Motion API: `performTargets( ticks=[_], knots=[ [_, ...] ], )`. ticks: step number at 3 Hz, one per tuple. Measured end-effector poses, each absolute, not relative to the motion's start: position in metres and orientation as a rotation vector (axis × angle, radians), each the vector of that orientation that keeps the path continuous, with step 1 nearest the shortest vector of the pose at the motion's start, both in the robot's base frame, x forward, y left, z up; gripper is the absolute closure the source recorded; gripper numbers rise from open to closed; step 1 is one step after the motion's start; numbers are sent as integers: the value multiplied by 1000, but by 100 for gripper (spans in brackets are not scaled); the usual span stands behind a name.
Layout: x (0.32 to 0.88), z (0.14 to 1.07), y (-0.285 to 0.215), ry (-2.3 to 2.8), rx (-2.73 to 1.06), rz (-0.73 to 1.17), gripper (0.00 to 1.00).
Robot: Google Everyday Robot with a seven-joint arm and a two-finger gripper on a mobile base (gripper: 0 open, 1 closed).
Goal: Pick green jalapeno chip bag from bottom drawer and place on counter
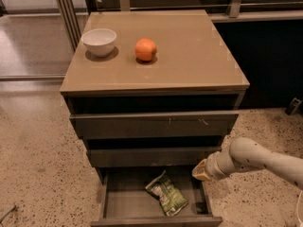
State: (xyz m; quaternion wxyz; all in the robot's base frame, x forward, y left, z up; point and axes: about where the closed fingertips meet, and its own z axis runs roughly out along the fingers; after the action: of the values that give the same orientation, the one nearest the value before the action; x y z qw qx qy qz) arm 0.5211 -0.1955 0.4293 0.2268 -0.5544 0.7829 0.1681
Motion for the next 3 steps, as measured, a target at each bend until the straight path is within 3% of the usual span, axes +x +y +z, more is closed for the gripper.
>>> performTargets(
  ticks=[1,3],
  knots=[
    [520,429,-195,2158,-1529,465,100],
    [521,341,-176,2057,-1516,526,100]
  ],
)
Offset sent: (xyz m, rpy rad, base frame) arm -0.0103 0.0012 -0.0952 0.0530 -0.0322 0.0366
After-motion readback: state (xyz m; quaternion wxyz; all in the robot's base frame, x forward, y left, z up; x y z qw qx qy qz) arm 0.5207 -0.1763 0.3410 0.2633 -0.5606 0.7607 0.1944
